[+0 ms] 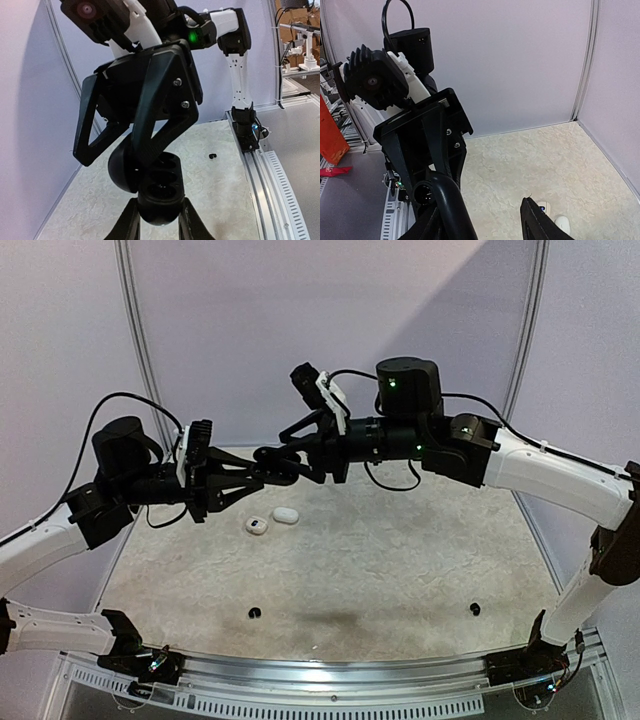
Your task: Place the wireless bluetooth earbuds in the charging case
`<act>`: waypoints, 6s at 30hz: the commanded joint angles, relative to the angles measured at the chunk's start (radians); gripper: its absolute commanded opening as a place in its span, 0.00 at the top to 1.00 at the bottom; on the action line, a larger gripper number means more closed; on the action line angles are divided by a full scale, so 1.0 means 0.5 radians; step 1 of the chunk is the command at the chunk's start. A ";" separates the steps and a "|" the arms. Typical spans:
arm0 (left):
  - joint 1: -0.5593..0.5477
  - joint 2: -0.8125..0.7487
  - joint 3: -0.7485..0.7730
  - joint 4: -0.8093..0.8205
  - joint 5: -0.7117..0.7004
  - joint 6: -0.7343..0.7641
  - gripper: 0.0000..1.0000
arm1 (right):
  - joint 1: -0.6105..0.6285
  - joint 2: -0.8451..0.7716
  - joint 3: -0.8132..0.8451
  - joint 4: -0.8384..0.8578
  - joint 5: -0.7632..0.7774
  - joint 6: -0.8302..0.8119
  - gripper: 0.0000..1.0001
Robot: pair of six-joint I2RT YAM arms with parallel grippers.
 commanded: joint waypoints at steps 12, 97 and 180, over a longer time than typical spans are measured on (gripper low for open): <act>-0.025 0.021 -0.140 0.382 0.067 -0.672 1.00 | -0.100 0.102 0.089 0.031 -0.066 0.232 0.40; 0.025 0.037 -0.273 0.517 -0.172 -0.755 1.00 | -0.765 -0.371 -1.833 -1.338 0.319 1.625 0.83; 0.028 0.044 -0.252 0.471 -0.145 -0.711 1.00 | -0.945 -0.605 -1.965 -1.167 0.812 1.839 0.84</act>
